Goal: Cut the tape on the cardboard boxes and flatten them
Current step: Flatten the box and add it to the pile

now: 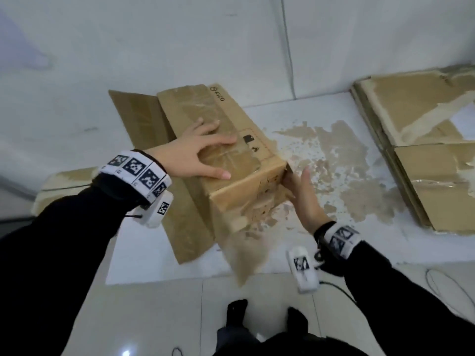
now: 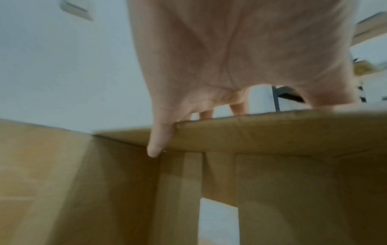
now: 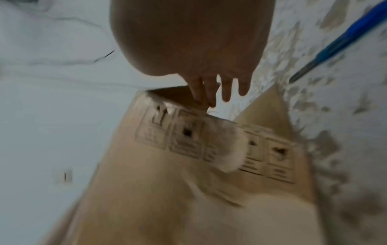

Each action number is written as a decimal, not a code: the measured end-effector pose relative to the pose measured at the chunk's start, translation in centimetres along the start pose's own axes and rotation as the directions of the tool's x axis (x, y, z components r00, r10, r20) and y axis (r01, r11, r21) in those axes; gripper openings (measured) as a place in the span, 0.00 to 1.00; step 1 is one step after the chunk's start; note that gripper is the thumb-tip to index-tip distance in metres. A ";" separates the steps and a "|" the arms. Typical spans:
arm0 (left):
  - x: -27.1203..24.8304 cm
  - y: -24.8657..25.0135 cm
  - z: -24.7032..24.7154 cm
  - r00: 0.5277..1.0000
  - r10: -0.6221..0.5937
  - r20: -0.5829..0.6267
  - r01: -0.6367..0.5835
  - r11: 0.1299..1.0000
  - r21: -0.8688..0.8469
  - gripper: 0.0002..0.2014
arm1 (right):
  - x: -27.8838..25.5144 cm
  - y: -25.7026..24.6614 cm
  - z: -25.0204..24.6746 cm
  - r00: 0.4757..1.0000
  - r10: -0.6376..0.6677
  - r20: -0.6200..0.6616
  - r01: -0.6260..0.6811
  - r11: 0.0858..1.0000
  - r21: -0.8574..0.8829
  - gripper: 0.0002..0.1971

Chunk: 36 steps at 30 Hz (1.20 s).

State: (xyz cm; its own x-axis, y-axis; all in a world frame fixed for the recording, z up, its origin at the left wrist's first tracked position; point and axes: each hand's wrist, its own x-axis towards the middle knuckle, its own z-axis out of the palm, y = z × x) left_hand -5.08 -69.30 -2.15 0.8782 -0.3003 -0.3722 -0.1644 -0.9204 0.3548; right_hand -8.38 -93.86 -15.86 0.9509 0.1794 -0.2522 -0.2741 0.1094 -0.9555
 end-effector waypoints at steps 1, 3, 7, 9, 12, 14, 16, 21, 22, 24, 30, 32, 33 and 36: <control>-0.6 -0.5 0.0 1.000 -0.009 0.008 0.009 1.000 0.000 0.44 | 0.5 -1.1 0.2 1.000 -0.015 0.015 0.014 0.995 0.097 0.39; -1.8 -1.4 0.0 0.998 -0.052 0.023 0.052 0.999 0.006 0.44 | 1.0 -2.9 0.7 0.994 -0.109 0.034 0.103 0.985 0.139 0.46; -4.5 -1.4 1.0 0.985 -0.154 -0.077 0.156 0.988 0.016 0.44 | 1.8 -7.0 3.2 0.899 -0.342 0.272 0.387 0.913 -0.132 0.48; -5.9 -0.2 1.5 0.946 -0.259 -0.194 0.279 0.957 0.084 0.38 | 2.9 -8.2 4.6 0.833 -0.403 0.378 0.528 0.783 -0.329 0.25; -8.4 2.6 2.2 0.770 -0.323 -0.550 0.485 0.856 0.177 0.17 | 4.9 -8.6 5.5 0.804 -0.266 0.531 0.565 0.618 -0.546 0.25; -9.0 5.4 3.0 0.607 -0.219 -0.764 0.384 0.922 0.041 0.11 | 5.7 -8.7 5.7 0.805 -0.161 0.571 0.527 0.637 -0.563 0.41; -7.1 8.2 3.9 0.581 -0.189 -0.792 0.227 0.972 -0.066 0.13 | 6.5 -8.7 5.7 0.810 -0.059 0.584 0.451 0.700 -0.554 0.51; 0.9 9.1 7.3 0.749 -0.378 -0.544 0.441 0.898 -0.017 0.27 | 8.6 -8.4 3.6 0.766 -0.005 0.643 0.422 0.758 -0.497 0.49; 1.2 8.4 8.2 0.738 -0.380 -0.558 0.473 0.881 0.026 0.29 | 9.1 -8.0 2.7 0.773 -0.037 0.633 0.440 0.750 -0.494 0.44; 0.4 7.1 9.3 0.728 -0.351 -0.589 0.473 0.879 0.061 0.31 | 9.6 -7.6 0.8 0.805 -0.154 0.573 0.487 0.722 -0.491 0.32; -0.9 4.3 7.1 0.648 -0.472 -0.598 0.575 0.818 -0.022 0.43 | 4.7 -6.8 -2.2 0.779 -0.371 0.505 0.606 0.650 -0.458 0.08; -0.3 3.8 7.2 0.676 -0.493 -0.547 0.624 0.778 0.069 0.48 | 1.4 -5.9 -2.1 0.753 -0.256 0.606 0.590 0.670 -0.450 0.07; -0.2 3.3 7.8 0.710 -0.462 -0.531 0.608 0.783 0.131 0.47 | -0.1 -5.5 -1.9 0.724 -0.165 0.670 0.557 0.713 -0.426 0.06; -0.8 1.6 9.5 0.756 -0.366 -0.543 0.526 0.833 0.172 0.38 | -0.7 -5.6 -0.9 0.695 -0.006 0.719 0.440 0.795 -0.418 0.07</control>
State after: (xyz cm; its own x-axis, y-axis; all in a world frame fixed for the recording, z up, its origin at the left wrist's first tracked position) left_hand -10.34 -72.91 -9.39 0.9679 0.2455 0.0543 0.2481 -0.9676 -0.0477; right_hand -7.37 -95.43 -10.46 0.5588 0.8272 -0.0588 0.2610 -0.2427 -0.9343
